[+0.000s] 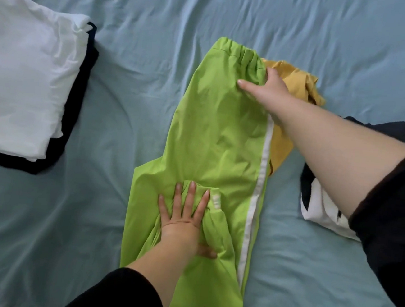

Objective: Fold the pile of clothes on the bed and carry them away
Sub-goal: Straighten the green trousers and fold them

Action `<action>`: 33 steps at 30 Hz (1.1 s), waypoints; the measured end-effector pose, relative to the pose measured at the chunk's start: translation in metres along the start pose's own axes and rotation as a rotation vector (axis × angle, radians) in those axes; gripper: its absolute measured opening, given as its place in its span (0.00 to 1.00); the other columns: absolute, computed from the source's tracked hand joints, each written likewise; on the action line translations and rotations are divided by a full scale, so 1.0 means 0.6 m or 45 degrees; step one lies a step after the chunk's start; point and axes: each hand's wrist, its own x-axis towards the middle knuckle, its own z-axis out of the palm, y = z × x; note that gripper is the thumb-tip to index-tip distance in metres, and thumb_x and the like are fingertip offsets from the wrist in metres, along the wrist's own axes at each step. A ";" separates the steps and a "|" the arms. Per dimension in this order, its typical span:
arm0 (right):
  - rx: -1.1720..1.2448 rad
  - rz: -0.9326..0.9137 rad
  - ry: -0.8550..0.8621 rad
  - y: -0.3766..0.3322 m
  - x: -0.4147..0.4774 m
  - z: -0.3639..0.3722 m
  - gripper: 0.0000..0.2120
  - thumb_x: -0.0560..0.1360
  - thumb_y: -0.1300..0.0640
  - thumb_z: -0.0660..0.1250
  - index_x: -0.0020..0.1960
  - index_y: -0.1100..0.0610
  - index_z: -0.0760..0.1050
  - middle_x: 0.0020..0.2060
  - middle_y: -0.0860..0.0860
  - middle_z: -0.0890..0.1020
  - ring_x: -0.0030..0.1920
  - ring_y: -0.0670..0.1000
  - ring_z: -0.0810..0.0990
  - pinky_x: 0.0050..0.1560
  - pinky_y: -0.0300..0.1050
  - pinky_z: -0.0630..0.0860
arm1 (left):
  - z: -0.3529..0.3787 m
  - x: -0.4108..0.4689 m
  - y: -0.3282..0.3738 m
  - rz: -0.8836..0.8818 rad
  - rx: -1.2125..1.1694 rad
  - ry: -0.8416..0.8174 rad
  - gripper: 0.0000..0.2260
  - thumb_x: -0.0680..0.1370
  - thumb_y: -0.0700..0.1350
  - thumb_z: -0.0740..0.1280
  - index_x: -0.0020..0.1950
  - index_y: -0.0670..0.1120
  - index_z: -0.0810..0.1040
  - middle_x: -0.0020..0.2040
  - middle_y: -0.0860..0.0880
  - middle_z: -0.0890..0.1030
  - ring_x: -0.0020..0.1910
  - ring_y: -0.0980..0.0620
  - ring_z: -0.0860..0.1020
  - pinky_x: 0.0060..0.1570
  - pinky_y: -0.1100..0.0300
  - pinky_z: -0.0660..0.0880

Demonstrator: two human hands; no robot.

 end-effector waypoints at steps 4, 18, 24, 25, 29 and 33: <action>-0.001 0.199 -0.001 0.006 0.041 -0.004 0.38 0.63 0.38 0.75 0.66 0.55 0.71 0.62 0.52 0.77 0.60 0.52 0.77 0.62 0.46 0.73 | 0.007 0.004 -0.005 0.023 0.004 0.027 0.64 0.56 0.79 0.63 0.60 0.57 0.11 0.61 0.46 0.11 0.58 0.39 0.12 0.47 0.29 0.17; 0.555 -0.063 -0.088 -0.024 -0.117 -0.003 0.16 0.67 0.64 0.75 0.50 0.55 0.73 0.44 0.52 0.82 0.42 0.49 0.81 0.46 0.42 0.80 | 0.002 -0.007 -0.006 0.041 0.030 0.108 0.64 0.56 0.80 0.62 0.59 0.56 0.11 0.61 0.45 0.11 0.58 0.38 0.12 0.50 0.30 0.18; 0.792 -0.135 -0.463 0.005 -0.317 -0.030 0.23 0.70 0.73 0.69 0.62 0.60 0.72 0.52 0.53 0.83 0.51 0.48 0.82 0.54 0.42 0.79 | -0.040 -0.075 -0.029 0.255 -0.196 0.285 0.53 0.66 0.73 0.64 0.76 0.58 0.31 0.74 0.50 0.25 0.71 0.43 0.26 0.68 0.37 0.32; 0.789 -0.164 -0.518 0.019 -0.353 -0.034 0.22 0.70 0.74 0.69 0.60 0.60 0.73 0.51 0.50 0.84 0.52 0.45 0.82 0.54 0.39 0.78 | -0.041 -0.098 -0.039 0.277 -0.343 0.457 0.45 0.70 0.68 0.65 0.79 0.58 0.44 0.79 0.51 0.39 0.76 0.44 0.36 0.73 0.43 0.40; 0.534 -0.130 -0.740 0.112 -0.474 -0.010 0.20 0.70 0.73 0.70 0.55 0.53 0.77 0.53 0.42 0.83 0.61 0.38 0.76 0.72 0.48 0.64 | -0.015 -0.184 -0.080 -0.054 -1.815 0.516 0.07 0.74 0.55 0.68 0.49 0.56 0.82 0.47 0.55 0.84 0.50 0.52 0.82 0.43 0.64 0.77; -0.302 -0.269 -0.759 0.224 -0.526 0.055 0.12 0.73 0.58 0.69 0.54 0.50 0.74 0.63 0.46 0.78 0.74 0.41 0.60 0.75 0.48 0.33 | 0.015 -0.187 -0.092 -0.427 -2.675 -0.244 0.36 0.76 0.71 0.50 0.70 0.46 0.71 0.66 0.44 0.76 0.65 0.42 0.74 0.65 0.44 0.68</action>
